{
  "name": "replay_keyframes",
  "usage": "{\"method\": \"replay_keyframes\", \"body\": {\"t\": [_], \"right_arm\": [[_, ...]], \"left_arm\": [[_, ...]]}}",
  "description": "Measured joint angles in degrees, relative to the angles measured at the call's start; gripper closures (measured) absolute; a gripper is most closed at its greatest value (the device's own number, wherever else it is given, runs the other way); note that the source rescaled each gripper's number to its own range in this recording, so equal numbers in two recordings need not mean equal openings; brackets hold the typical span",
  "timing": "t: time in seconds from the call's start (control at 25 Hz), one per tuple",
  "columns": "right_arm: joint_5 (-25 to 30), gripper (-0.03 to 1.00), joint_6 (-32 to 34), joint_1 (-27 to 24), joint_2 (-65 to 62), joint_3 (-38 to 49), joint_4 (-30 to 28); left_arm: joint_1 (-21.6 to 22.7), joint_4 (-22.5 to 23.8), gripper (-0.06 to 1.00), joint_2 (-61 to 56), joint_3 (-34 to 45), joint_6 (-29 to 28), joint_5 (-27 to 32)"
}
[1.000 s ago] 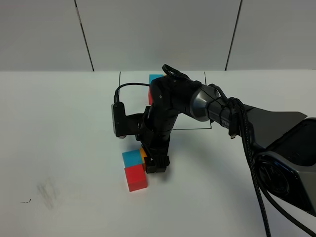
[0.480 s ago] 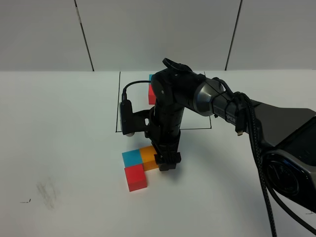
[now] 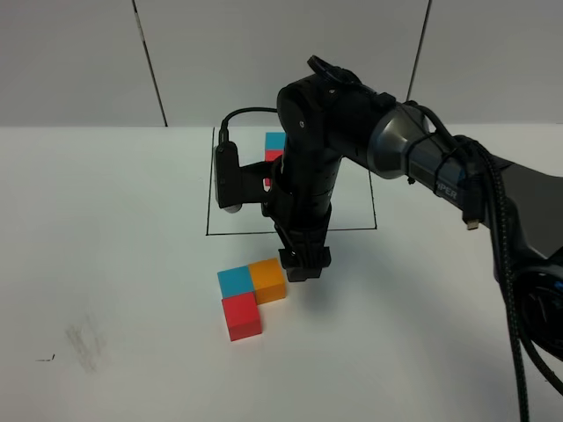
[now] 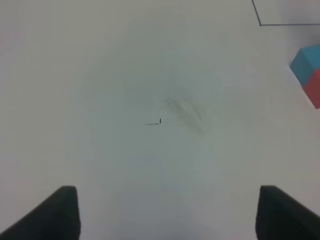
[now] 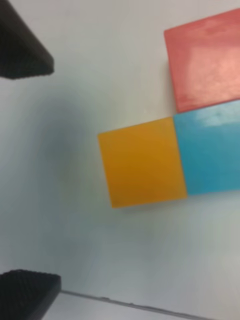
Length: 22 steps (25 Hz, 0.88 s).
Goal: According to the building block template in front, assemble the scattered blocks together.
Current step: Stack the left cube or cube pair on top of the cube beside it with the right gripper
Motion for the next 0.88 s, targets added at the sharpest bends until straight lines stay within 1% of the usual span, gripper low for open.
{"method": "replay_keyframes", "body": {"t": [0.24, 0.48, 0.8, 0.88], "right_arm": [[0.21, 0.36, 1.94, 0.0, -7.28, 0.05, -0.81], [0.32, 0.36, 7.17, 0.0, -13.53, 0.05, -2.81], [0.49, 0.36, 18.98, 0.0, -18.12, 0.05, -3.98], [0.49, 0.36, 23.83, 0.0, -18.86, 0.05, -4.22]], "left_arm": [[0.0, 0.0, 0.36, 0.0, 0.0, 0.0, 0.0], [0.0, 0.0, 0.36, 0.0, 0.0, 0.0, 0.0], [0.0, 0.0, 0.36, 0.0, 0.0, 0.0, 0.0], [0.0, 0.0, 0.36, 0.0, 0.0, 0.0, 0.0]]}}
